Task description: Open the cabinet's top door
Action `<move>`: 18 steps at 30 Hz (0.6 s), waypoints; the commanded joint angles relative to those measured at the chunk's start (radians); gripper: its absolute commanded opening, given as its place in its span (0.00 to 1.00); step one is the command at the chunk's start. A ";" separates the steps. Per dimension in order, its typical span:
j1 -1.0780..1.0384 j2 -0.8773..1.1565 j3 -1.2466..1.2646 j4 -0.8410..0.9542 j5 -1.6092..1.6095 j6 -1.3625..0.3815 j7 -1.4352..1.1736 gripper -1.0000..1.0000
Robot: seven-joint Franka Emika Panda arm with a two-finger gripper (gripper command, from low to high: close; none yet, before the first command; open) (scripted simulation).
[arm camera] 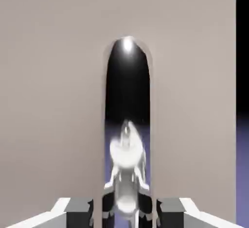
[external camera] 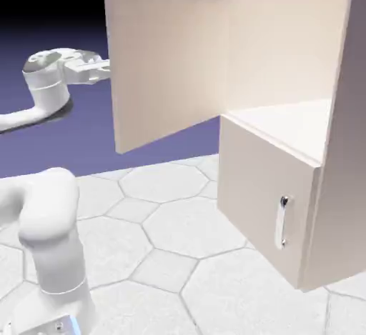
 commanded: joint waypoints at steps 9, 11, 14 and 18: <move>-0.233 0.014 0.127 0.327 0.073 -0.289 -0.044 0.00; -0.286 0.014 0.147 0.399 0.082 -0.346 -0.056 0.00; -0.366 0.014 0.173 0.508 0.092 -0.429 -0.077 0.00; -0.472 0.012 0.200 0.653 0.099 -0.534 -0.108 0.00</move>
